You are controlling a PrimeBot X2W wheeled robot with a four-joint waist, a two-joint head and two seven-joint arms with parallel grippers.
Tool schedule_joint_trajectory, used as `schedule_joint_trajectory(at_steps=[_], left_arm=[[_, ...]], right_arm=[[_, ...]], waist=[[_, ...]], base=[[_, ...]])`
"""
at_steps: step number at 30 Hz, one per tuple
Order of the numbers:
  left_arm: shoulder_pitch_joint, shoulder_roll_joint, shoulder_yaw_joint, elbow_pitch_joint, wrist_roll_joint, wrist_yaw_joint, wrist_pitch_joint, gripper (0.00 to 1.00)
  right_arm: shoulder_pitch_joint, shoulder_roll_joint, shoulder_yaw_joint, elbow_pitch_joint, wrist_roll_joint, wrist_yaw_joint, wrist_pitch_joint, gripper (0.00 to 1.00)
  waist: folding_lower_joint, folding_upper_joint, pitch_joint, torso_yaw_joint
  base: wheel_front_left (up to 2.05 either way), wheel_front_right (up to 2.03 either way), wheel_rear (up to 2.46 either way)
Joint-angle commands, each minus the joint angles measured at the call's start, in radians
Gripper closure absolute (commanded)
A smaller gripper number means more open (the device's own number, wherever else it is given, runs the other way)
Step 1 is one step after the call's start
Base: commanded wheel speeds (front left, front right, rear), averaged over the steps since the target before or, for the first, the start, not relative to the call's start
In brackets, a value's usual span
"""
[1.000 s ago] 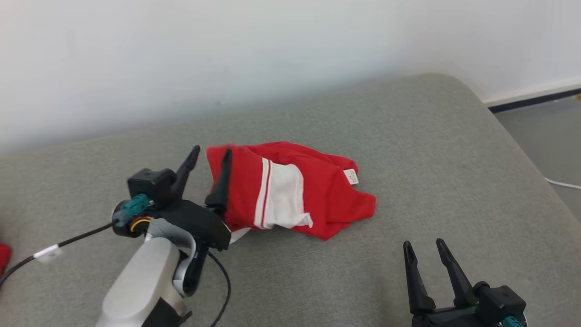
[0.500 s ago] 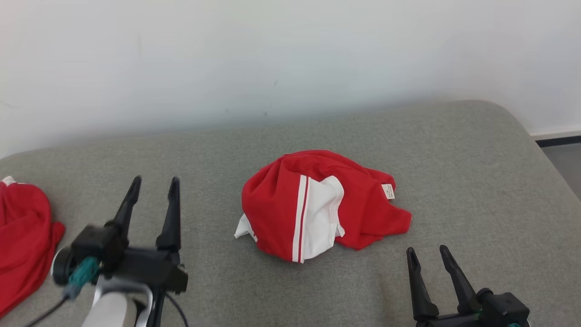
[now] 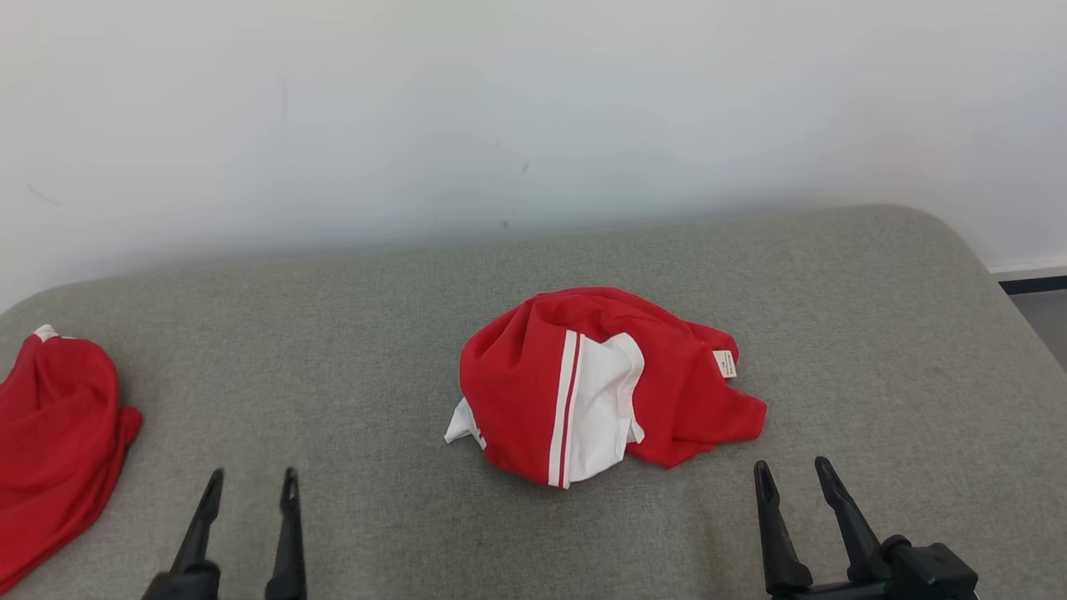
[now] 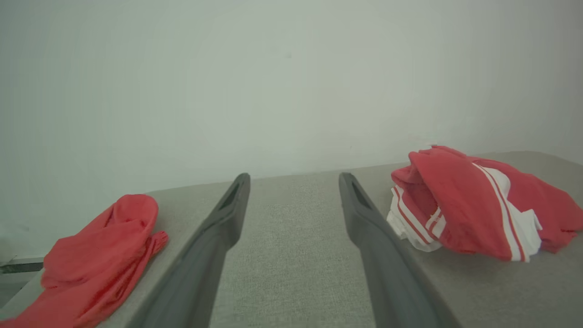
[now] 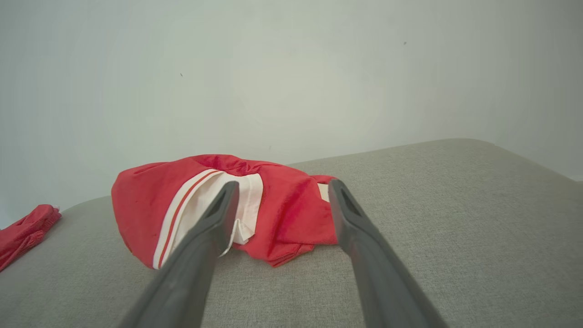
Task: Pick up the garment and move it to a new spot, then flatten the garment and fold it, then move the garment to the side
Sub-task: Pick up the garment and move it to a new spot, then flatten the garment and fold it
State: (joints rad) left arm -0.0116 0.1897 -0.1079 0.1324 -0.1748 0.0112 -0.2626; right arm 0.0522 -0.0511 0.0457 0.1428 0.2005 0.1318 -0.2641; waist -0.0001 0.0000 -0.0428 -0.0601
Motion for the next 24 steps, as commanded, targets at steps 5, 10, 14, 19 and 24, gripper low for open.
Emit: schedule_joint_trajectory(at_steps=[5,10,14,19,24], left_arm=[[0.077,-0.039,0.076,-0.014,0.016,0.015,-0.003,0.00],[0.119,-0.081,0.130,-0.021,0.027,0.007,-0.003,0.00],[0.137,-0.103,0.151,-0.014,0.045,-0.012,-0.003,0.00],[0.145,-0.120,0.169,-0.002,0.057,-0.031,-0.003,0.00],[0.147,-0.130,0.182,0.001,0.068,-0.041,-0.003,0.00]], right_arm=[[0.014,0.002,-0.009,0.003,-0.004,-0.002,-0.001,0.00],[0.025,0.002,-0.018,0.011,-0.002,-0.002,-0.001,0.00],[0.029,0.001,-0.021,0.017,-0.001,-0.002,-0.001,0.00],[0.029,0.001,-0.021,0.022,-0.004,-0.002,-0.001,0.00],[0.032,0.002,-0.023,0.026,-0.006,-0.002,-0.001,0.00]], waist=[[0.0001,0.0000,-0.005,0.005],[0.0001,0.0000,-0.008,0.016],[0.0001,0.0000,-0.009,0.022],[0.0001,0.0000,-0.008,0.029],[0.0001,0.0000,-0.006,0.035]], base=[[0.00,0.00,0.00],[0.00,0.00,0.00],[0.00,0.00,0.00],[0.00,0.00,0.00],[0.00,0.00,0.00]])
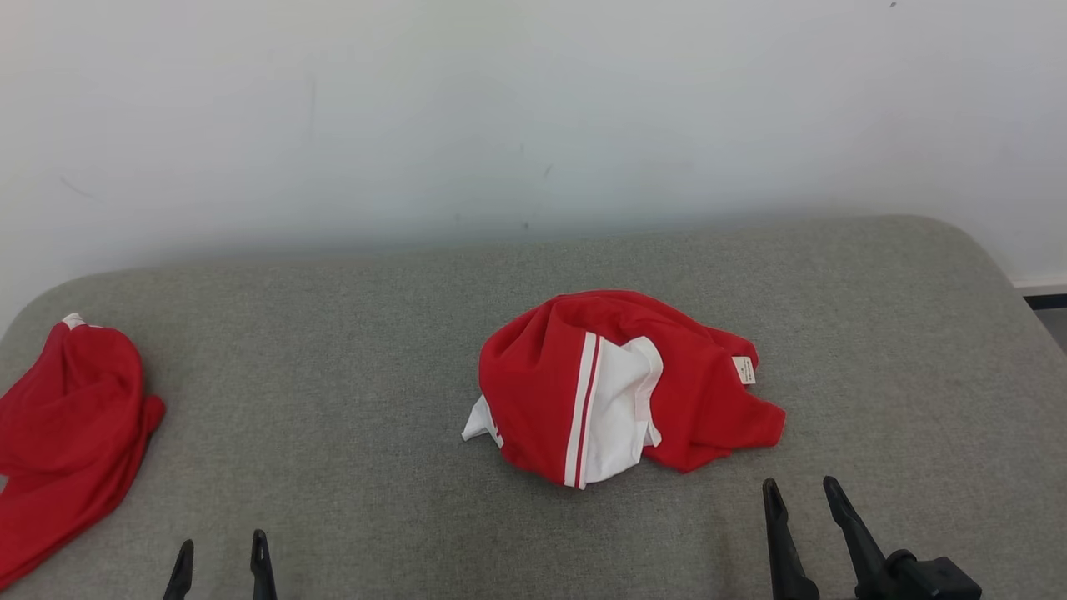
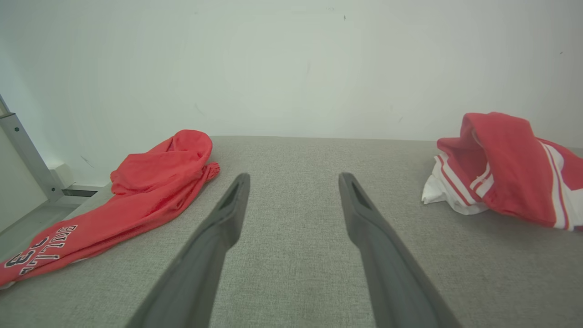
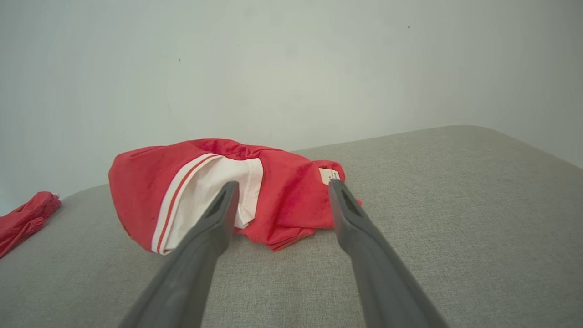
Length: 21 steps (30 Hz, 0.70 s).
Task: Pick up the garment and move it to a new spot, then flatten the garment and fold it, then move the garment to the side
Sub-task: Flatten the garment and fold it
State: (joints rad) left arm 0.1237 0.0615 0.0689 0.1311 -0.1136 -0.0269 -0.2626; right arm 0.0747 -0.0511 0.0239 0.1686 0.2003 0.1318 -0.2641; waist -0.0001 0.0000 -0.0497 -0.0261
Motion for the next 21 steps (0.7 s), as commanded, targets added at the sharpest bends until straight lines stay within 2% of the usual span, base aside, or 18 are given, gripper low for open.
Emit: schedule_joint_trajectory(at_steps=[1,21], left_arm=[[0.009,-0.004,0.010,0.005,0.007,-0.006,-0.003,0.00],[0.006,-0.012,0.010,0.004,0.022,-0.005,-0.003,0.00]], right_arm=[[0.009,0.002,-0.002,0.001,-0.005,-0.002,-0.001,0.00],[0.005,0.002,0.005,0.016,-0.004,-0.002,-0.001,0.00]], waist=[[0.0001,0.0000,0.002,0.001],[0.0001,0.0000,0.007,0.006]], base=[[0.00,0.00,0.00],[0.00,0.00,0.00]])
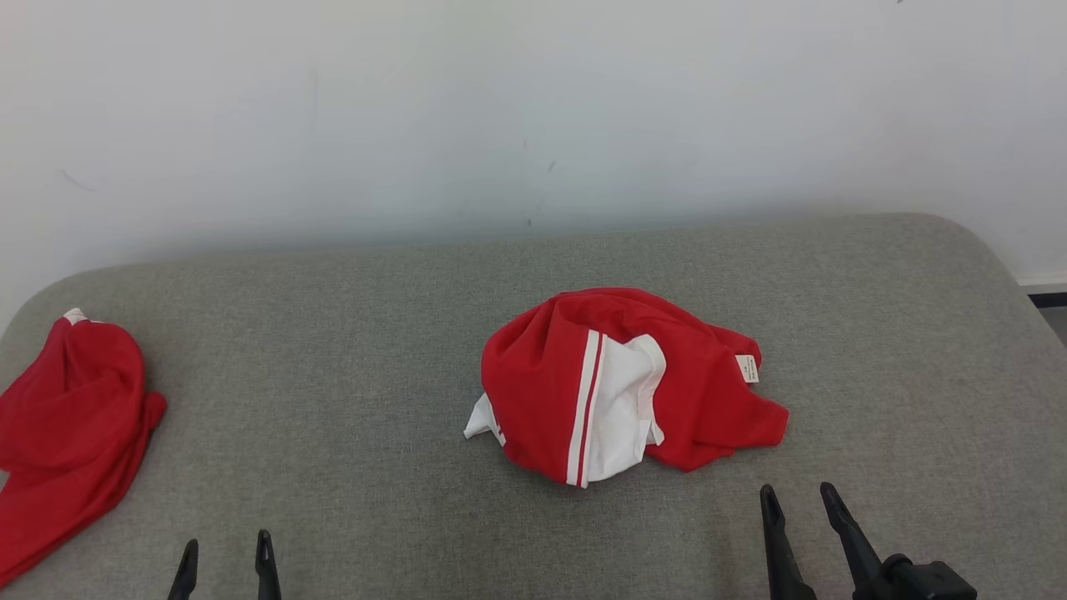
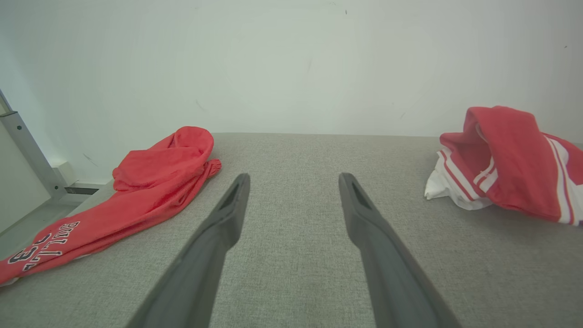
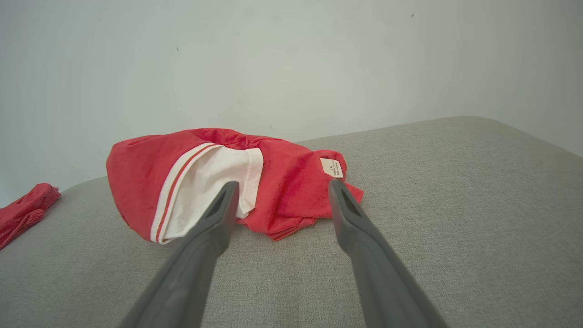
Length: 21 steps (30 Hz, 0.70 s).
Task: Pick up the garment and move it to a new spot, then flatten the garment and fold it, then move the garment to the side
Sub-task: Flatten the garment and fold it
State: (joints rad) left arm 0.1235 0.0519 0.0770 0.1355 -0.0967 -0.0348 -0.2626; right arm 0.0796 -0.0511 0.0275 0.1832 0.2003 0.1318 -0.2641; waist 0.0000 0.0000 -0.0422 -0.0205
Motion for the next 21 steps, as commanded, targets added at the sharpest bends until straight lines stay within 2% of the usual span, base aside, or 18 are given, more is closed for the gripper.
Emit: schedule_joint_trajectory(at_steps=[1,21], left_arm=[[0.007,-0.002,0.000,0.000,0.003,0.004,-0.003,0.00],[0.007,-0.002,-0.007,0.003,0.004,0.010,-0.003,0.00]], right_arm=[[0.000,0.002,0.001,0.001,-0.005,-0.002,-0.001,0.00],[-0.008,0.002,0.000,0.005,-0.010,-0.002,-0.001,0.00]], waist=[[0.0000,0.0000,0.000,0.000],[0.0000,0.0000,-0.001,-0.001]], base=[[0.00,0.00,0.00],[0.00,0.00,0.00]])
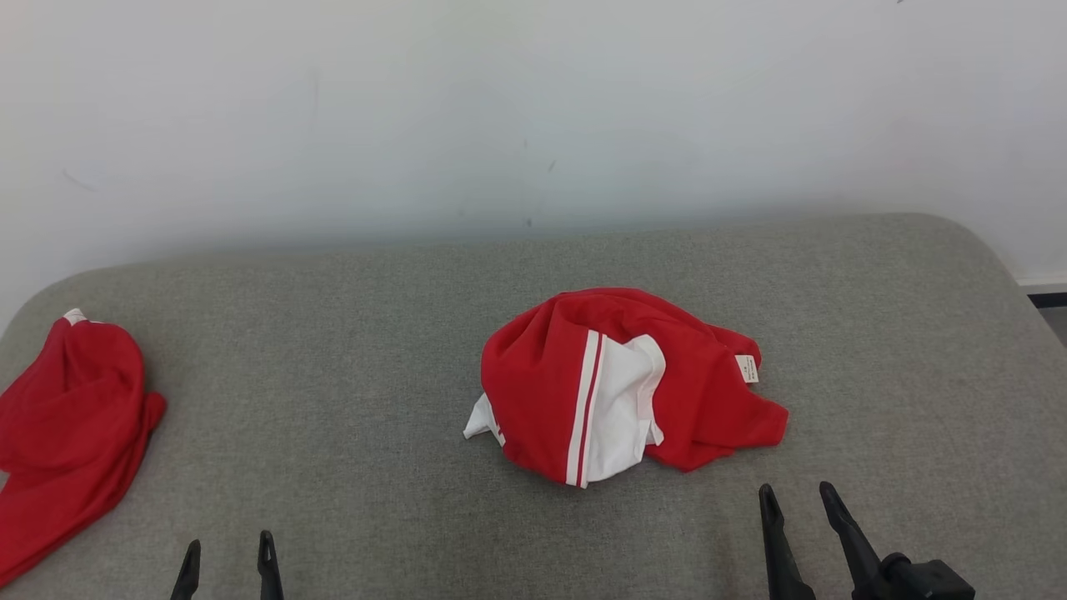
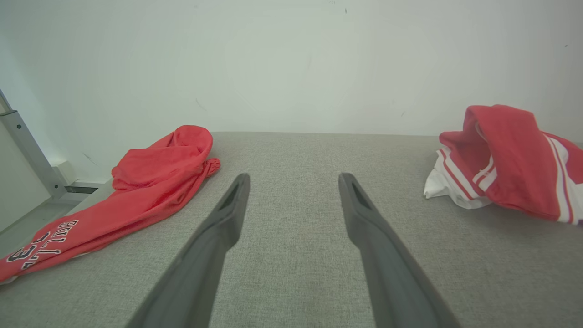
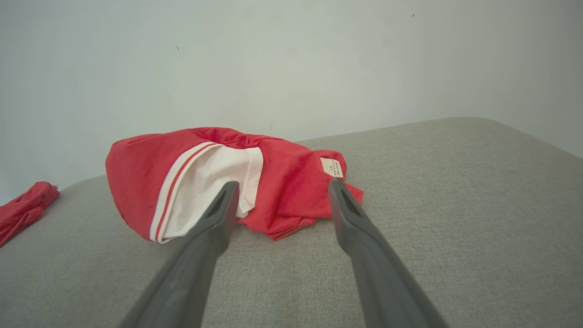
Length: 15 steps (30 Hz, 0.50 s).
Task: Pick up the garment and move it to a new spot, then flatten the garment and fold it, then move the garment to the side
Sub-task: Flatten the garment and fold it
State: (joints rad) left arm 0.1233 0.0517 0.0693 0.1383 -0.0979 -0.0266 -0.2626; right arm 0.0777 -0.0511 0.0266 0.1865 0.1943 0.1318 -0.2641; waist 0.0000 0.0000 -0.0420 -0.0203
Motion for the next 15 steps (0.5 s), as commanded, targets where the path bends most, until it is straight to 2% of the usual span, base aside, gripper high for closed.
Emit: schedule_joint_trajectory(at_steps=[1,15], left_arm=[[0.009,-0.002,0.001,0.000,0.005,0.001,-0.003,0.00],[0.010,-0.002,-0.009,-0.001,0.022,-0.006,-0.003,0.00]], right_arm=[[-0.006,0.002,0.001,0.002,-0.004,-0.002,-0.001,0.00],[-0.005,0.002,0.000,0.001,-0.007,-0.002,-0.001,0.00]], waist=[[0.0000,0.0000,-0.001,-0.002],[0.0000,0.0000,0.002,-0.011]], base=[[0.00,0.00,0.00],[0.00,0.00,0.00]])
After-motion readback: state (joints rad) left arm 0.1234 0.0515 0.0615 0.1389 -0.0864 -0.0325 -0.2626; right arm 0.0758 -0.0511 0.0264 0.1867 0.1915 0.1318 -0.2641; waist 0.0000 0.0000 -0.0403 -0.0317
